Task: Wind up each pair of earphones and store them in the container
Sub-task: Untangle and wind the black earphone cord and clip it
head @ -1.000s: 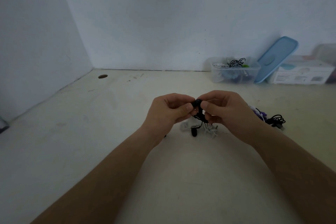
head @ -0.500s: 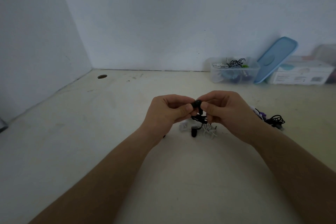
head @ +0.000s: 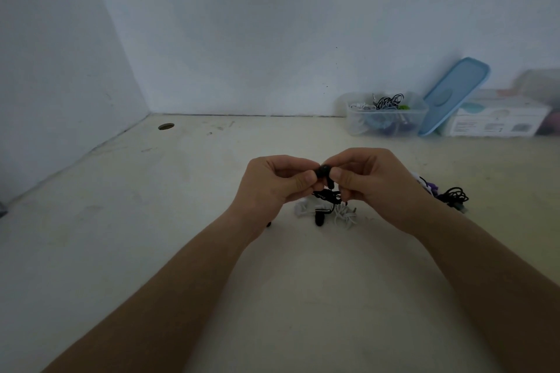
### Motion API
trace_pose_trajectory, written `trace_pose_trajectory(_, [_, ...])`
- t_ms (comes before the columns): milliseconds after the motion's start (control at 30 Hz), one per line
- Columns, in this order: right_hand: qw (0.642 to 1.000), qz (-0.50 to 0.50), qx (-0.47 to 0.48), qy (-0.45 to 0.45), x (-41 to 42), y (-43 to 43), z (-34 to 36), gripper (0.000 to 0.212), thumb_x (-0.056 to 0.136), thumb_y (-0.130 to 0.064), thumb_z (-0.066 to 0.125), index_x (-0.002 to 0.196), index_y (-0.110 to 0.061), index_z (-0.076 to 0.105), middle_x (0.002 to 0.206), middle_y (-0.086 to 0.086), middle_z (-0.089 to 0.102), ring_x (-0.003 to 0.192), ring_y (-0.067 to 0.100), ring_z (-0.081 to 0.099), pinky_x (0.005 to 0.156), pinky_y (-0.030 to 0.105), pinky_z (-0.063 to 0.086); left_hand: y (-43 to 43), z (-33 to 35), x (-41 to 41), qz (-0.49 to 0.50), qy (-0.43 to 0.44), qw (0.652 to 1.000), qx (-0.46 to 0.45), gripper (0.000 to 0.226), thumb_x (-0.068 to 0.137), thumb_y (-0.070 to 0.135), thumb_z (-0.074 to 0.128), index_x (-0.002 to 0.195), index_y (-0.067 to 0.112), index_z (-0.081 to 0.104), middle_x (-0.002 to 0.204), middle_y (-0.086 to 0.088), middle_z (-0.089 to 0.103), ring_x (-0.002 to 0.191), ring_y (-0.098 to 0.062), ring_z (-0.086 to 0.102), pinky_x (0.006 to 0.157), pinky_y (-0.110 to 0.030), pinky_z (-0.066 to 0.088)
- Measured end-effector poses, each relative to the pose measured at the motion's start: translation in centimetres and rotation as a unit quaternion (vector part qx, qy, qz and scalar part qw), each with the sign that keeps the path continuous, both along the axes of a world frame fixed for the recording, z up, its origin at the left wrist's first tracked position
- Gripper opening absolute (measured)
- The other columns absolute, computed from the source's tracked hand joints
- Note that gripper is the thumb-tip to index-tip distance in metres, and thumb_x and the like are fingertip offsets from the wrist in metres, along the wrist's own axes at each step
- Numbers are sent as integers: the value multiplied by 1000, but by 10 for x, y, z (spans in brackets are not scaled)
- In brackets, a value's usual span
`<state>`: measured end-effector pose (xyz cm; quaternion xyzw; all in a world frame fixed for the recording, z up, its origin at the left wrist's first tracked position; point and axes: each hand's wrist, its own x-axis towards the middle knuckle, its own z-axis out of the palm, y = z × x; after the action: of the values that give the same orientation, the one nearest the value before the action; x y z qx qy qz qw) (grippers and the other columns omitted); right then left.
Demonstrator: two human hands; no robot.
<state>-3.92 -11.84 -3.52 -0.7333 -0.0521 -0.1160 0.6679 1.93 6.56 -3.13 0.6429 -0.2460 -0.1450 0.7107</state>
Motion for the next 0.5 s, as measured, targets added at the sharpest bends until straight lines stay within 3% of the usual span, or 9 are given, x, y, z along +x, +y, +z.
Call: trace_pose_trajectory(500, [1000, 17, -8, 5, -1, -2, 0, 15, 92, 0, 63, 95, -10, 73, 72, 7, 70, 57, 16, 55, 64, 32, 53, 0, 4, -1, 12, -10, 1000, 26, 14, 85, -7, 68, 93, 4, 72, 79, -13, 76, 73, -20, 75, 68, -24, 59])
